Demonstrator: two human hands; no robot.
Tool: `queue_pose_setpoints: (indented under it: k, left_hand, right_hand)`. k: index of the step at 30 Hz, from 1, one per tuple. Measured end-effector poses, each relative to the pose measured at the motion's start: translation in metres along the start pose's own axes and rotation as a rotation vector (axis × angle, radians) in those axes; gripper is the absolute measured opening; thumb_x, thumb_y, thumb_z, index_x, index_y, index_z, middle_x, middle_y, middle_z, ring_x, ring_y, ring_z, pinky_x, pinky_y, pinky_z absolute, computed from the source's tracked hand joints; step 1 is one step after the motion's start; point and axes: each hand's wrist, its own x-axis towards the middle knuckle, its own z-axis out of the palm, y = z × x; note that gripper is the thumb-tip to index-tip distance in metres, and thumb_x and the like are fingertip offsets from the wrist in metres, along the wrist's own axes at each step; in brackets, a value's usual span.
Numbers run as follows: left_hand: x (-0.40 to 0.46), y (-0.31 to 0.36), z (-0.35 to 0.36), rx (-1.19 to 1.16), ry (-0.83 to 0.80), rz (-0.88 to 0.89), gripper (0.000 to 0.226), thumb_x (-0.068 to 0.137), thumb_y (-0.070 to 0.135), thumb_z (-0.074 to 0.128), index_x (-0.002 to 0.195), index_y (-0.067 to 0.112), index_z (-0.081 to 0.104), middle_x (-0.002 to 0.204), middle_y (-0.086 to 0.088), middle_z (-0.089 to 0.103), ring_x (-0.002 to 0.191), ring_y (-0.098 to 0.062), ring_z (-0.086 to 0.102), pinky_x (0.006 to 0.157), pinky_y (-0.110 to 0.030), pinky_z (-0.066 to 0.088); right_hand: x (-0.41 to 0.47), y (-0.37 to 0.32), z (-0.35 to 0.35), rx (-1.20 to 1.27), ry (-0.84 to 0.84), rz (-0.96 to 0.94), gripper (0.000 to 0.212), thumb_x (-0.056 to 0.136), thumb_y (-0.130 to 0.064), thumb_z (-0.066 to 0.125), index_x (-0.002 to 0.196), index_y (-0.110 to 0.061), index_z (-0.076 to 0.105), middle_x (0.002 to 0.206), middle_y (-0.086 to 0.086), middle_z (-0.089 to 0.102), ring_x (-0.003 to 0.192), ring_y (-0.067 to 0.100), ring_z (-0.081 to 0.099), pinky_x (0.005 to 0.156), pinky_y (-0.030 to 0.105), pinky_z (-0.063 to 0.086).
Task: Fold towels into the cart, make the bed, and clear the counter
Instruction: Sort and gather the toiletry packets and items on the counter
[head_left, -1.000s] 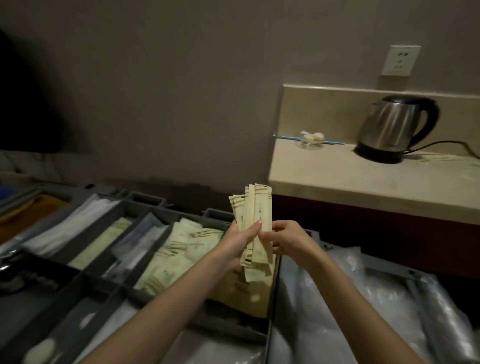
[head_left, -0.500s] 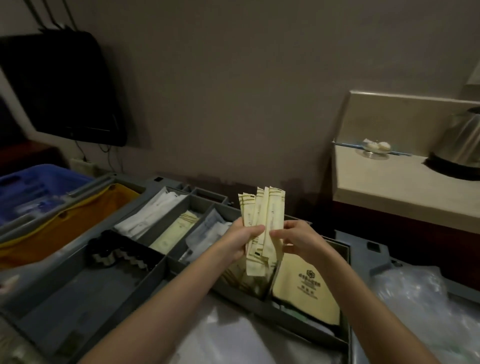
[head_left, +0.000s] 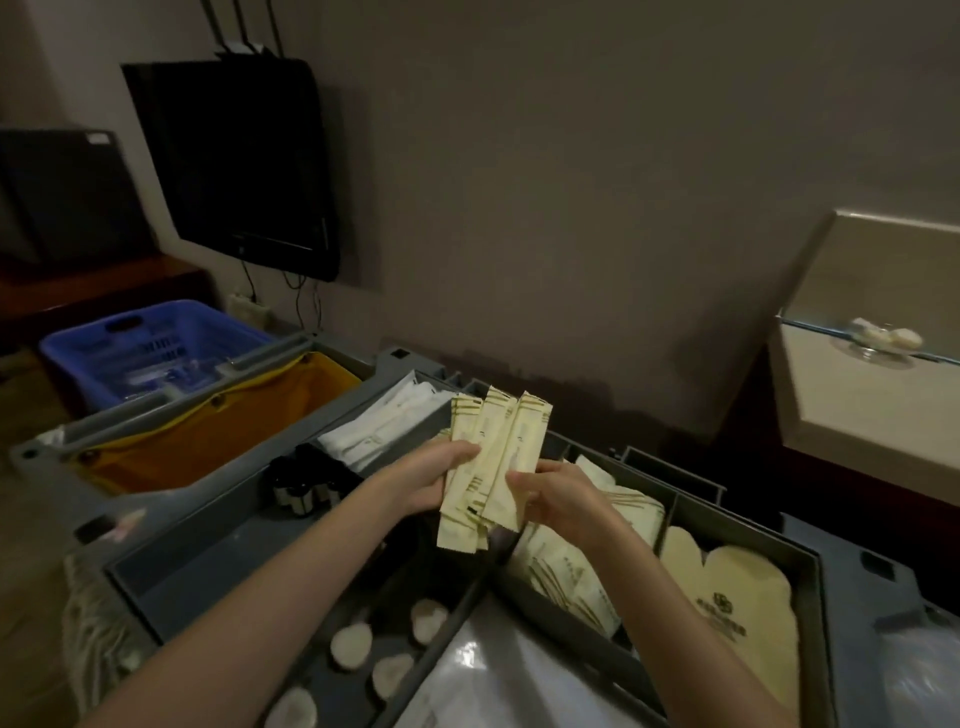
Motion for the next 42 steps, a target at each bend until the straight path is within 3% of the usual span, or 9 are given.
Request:
queue_pose_setpoints:
  k: [5, 10, 15, 18, 21, 25, 30, 35, 42]
  left_hand:
    - [0.053, 0.032, -0.065, 0.317, 0.023, 0.050, 0.031, 0.089, 0.002, 0.059, 0.119, 0.007, 0.055, 0.118, -0.014, 0.064, 0.102, -0.028, 0.064, 0.088, -0.046, 0.053]
    - [0.105, 0.041, -0.097, 0.606, 0.026, 0.120, 0.041, 0.082, 0.011, 0.072, 0.120, 0.008, 0.057, 0.119, -0.010, 0.064, 0.108, -0.027, 0.061, 0.094, -0.044, 0.050]
    - [0.127, 0.041, -0.096, 0.893, -0.181, -0.054, 0.026, 0.092, 0.007, 0.051, 0.117, 0.009, 0.058, 0.118, -0.009, 0.062, 0.109, -0.026, 0.060, 0.093, -0.037, 0.050]
    - [0.132, 0.042, -0.098, 0.962, -0.270, -0.121, 0.032, 0.089, -0.003, 0.047, 0.118, 0.008, 0.056, 0.118, -0.013, 0.061, 0.105, -0.023, 0.060, 0.083, -0.035, 0.054]
    - [0.134, 0.036, -0.099, 1.037, -0.271, -0.006, 0.030, 0.088, 0.002, 0.057, 0.117, 0.011, 0.058, 0.117, -0.009, 0.063, 0.097, -0.018, 0.060, 0.075, -0.027, 0.051]
    - [0.137, 0.024, -0.102, 1.119, -0.108, 0.255, 0.033, 0.088, 0.009, 0.062, 0.119, 0.010, 0.050, 0.114, -0.006, 0.061, 0.103, -0.020, 0.059, 0.075, -0.025, 0.046]
    - [0.138, 0.015, -0.103, 1.234, -0.045, 0.447, 0.014, 0.089, 0.010, 0.060, 0.103, 0.013, 0.059, 0.104, -0.001, 0.054, 0.087, -0.009, 0.050, 0.077, -0.021, 0.042]
    - [0.136, 0.010, -0.108, 1.199, -0.050, 0.539, 0.032, 0.088, 0.006, 0.061, 0.118, 0.015, 0.059, 0.110, -0.003, 0.064, 0.098, -0.014, 0.060, 0.084, -0.027, 0.052]
    - [0.140, 0.011, -0.126, 1.506, -0.008, 0.742, 0.030, 0.090, 0.025, 0.060, 0.120, 0.031, 0.061, 0.127, 0.010, 0.051, 0.117, -0.015, 0.036, 0.097, -0.029, 0.029]
  right_hand:
    - [0.050, -0.004, 0.055, -0.036, 0.081, -0.003, 0.033, 0.085, 0.000, 0.064, 0.116, -0.005, 0.058, 0.107, 0.008, 0.068, 0.094, 0.019, 0.068, 0.069, 0.028, 0.057]
    - [0.095, -0.002, 0.105, -0.094, 0.331, 0.005, 0.041, 0.086, 0.001, 0.063, 0.121, -0.012, 0.045, 0.121, 0.007, 0.058, 0.113, 0.026, 0.059, 0.086, 0.039, 0.055]
    - [0.106, 0.005, 0.115, -0.248, 0.407, 0.036, 0.031, 0.089, 0.002, 0.056, 0.119, -0.007, 0.054, 0.123, 0.013, 0.061, 0.113, 0.027, 0.059, 0.094, 0.045, 0.050]
    - [0.104, 0.003, 0.119, -0.279, 0.448, 0.028, 0.035, 0.093, 0.001, 0.049, 0.126, -0.009, 0.049, 0.123, 0.010, 0.059, 0.112, 0.023, 0.058, 0.093, 0.037, 0.051]
    - [0.102, 0.007, 0.124, -0.316, 0.491, -0.008, 0.043, 0.093, -0.003, 0.051, 0.132, -0.013, 0.035, 0.126, 0.006, 0.055, 0.106, 0.018, 0.057, 0.080, 0.027, 0.051]
    - [0.105, 0.018, 0.129, -0.424, 0.560, -0.059, 0.036, 0.090, -0.007, 0.060, 0.121, -0.013, 0.044, 0.111, -0.002, 0.053, 0.094, 0.009, 0.053, 0.063, 0.016, 0.047]
    - [0.111, 0.029, 0.135, -0.586, 0.613, -0.094, 0.026, 0.089, -0.016, 0.064, 0.113, -0.011, 0.057, 0.112, 0.003, 0.057, 0.093, 0.012, 0.059, 0.073, 0.021, 0.053]
    - [0.109, 0.035, 0.141, -0.701, 0.645, -0.169, 0.016, 0.092, -0.017, 0.060, 0.106, -0.011, 0.064, 0.115, 0.000, 0.052, 0.092, 0.007, 0.053, 0.074, 0.015, 0.045]
    - [0.101, 0.044, 0.133, -1.024, 0.664, -0.136, 0.029, 0.091, -0.031, 0.059, 0.120, -0.027, 0.063, 0.136, -0.002, 0.036, 0.126, 0.019, 0.025, 0.103, 0.031, 0.026]
